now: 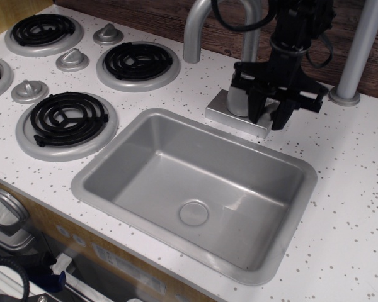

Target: Lever vertical to front

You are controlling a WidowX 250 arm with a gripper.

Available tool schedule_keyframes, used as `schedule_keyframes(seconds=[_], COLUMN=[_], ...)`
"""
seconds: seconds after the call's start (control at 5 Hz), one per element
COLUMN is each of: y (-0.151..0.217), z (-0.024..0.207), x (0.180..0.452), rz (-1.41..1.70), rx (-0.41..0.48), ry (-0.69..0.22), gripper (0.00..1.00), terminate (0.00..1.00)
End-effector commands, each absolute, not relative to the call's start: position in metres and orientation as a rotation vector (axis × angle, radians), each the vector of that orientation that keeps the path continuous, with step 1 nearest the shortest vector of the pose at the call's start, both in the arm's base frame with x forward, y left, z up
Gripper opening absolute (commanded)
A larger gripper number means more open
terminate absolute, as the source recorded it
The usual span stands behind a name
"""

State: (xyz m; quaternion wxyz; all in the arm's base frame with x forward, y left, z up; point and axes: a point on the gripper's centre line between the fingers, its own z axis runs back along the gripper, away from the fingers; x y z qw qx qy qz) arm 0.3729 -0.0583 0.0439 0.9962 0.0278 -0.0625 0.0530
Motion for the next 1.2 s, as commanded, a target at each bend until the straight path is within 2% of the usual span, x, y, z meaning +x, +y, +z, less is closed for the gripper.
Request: schedule_keyframes(seconds=[0.0, 0.2, 0.4, 0.8, 1.0], y=[-0.056, -0.055, -0.057, -0.064, -0.068], z=[0.043, 0.041, 0.048, 0.08, 0.094], x=[0.378, 0.379, 0.376, 0.358, 0.346], rz=[0.095, 0.092, 0.099, 0.149, 0.176], rx=[0.044, 0.042, 0.053, 0.13, 0.164], ry=[-0.178, -0.185, -0.186, -0.165, -0.136], gripper=[0.0, 0.0, 1.0, 1.0, 1.0], terminate=[0.0, 0.0, 0.0, 0.0, 1.0])
